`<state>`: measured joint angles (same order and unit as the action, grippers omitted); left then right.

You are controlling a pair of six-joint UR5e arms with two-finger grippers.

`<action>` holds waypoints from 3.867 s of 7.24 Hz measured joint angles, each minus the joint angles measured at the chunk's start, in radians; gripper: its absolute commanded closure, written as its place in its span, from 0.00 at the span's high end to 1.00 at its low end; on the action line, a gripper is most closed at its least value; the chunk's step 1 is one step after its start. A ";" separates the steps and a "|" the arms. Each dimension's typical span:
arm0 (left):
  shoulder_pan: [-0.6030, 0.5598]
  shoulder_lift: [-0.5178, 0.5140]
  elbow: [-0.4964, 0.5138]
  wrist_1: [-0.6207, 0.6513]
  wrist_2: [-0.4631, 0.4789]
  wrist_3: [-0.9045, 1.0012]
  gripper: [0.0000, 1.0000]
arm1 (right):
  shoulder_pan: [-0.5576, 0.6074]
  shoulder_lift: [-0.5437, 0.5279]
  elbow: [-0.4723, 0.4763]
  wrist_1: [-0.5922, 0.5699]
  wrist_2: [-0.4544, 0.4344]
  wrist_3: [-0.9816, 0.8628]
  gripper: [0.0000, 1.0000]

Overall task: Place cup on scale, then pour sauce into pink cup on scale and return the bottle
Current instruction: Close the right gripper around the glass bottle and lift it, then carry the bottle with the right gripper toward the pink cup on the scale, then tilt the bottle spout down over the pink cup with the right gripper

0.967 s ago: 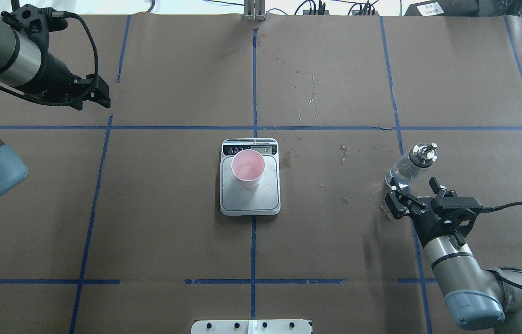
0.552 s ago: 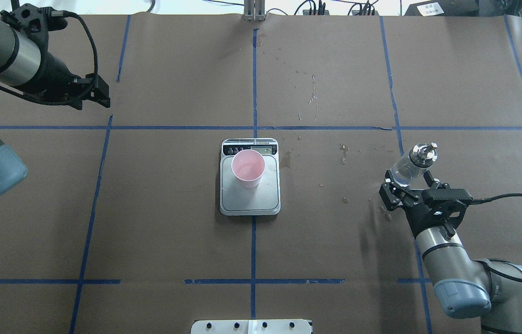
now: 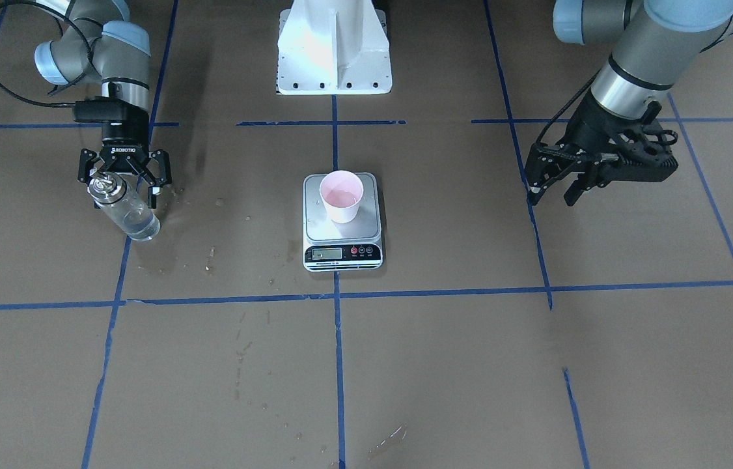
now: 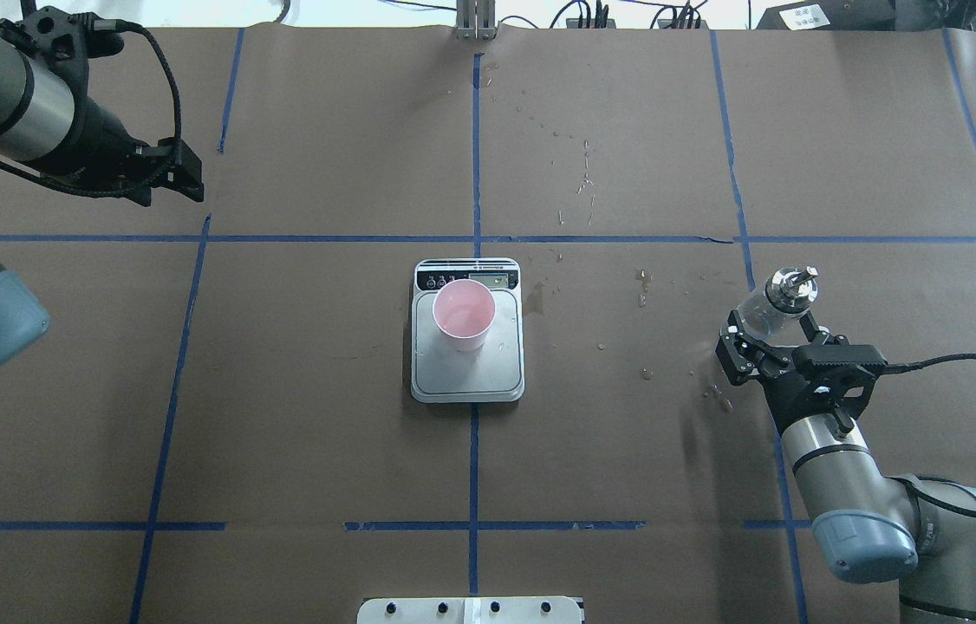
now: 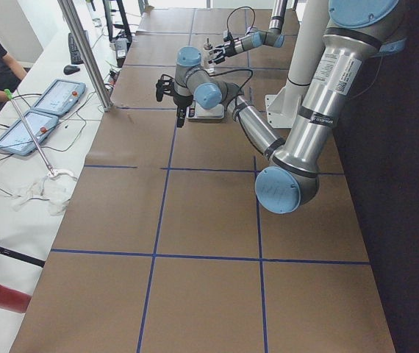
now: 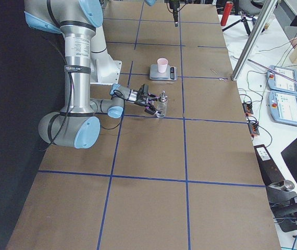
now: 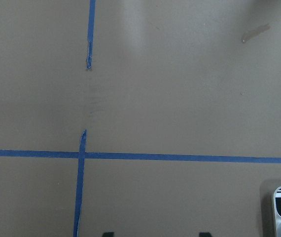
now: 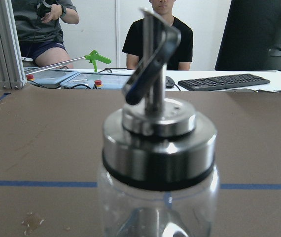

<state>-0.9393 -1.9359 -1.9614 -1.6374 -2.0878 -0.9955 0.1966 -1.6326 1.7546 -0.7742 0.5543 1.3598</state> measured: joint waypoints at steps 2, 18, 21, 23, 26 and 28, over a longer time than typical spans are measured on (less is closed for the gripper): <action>0.000 0.000 -0.001 0.001 0.000 0.000 0.66 | 0.017 0.020 -0.026 0.000 0.014 -0.005 0.95; -0.008 0.042 -0.056 0.030 -0.001 0.000 0.70 | 0.093 0.511 -0.012 -0.577 0.029 -0.611 0.00; -0.010 0.066 -0.086 0.029 -0.002 0.000 0.72 | 0.069 0.533 -0.017 -0.630 -0.071 -0.809 0.00; -0.009 0.067 -0.089 0.029 -0.003 0.000 0.73 | 0.021 0.527 -0.044 -0.648 -0.241 -0.906 0.00; -0.008 0.067 -0.089 0.028 -0.005 0.000 0.74 | -0.003 0.529 -0.100 -0.654 -0.368 -1.107 0.00; -0.007 0.067 -0.088 0.028 -0.006 -0.001 0.76 | -0.005 0.530 -0.114 -0.654 -0.409 -1.219 0.00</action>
<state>-0.9468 -1.8684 -2.0492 -1.6091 -2.0938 -0.9962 0.1918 -1.1028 1.6404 -1.4281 0.1457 0.1406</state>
